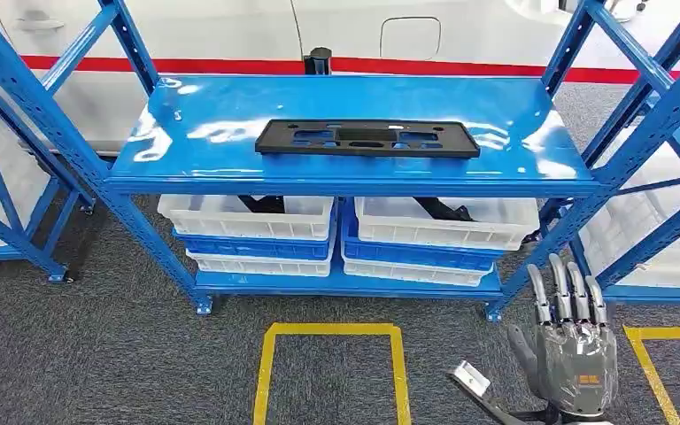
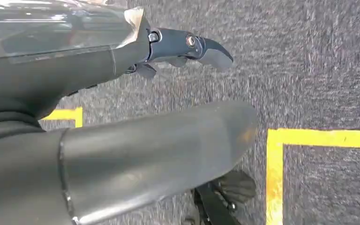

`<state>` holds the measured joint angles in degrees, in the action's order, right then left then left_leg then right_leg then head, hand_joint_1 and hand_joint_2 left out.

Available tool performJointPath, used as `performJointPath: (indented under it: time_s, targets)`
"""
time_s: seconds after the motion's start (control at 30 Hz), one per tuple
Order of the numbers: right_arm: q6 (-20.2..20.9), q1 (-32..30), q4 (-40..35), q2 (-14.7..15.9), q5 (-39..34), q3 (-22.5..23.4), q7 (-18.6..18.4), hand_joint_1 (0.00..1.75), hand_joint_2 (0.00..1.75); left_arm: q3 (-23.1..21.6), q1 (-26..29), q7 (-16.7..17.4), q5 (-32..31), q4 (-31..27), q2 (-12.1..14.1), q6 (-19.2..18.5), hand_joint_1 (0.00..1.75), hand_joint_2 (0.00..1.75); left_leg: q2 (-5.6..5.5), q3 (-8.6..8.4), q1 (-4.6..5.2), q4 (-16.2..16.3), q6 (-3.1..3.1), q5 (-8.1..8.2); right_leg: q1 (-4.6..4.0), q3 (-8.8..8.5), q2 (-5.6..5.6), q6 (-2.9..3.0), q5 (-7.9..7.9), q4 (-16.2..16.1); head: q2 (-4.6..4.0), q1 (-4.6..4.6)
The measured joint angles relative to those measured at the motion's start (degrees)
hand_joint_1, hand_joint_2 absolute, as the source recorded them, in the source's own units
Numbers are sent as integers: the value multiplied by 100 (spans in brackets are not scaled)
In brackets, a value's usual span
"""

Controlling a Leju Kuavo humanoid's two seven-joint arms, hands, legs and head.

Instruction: Take the parts from the cabinet and place them on the table.

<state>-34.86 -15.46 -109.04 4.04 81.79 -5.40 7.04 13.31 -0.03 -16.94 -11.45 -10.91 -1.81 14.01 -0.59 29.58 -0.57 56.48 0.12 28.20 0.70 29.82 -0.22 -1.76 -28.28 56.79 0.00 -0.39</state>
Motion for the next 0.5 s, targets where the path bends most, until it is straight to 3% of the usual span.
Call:
performJointPath:
  time_s: [0.5]
  targets:
    - [-28,32,81,94,17,-142,-85,0,175,0,3,26,-100,-9,-68,41,0,0,0,1,0,0,0,0,0,3,0,0,0,0,0,0]
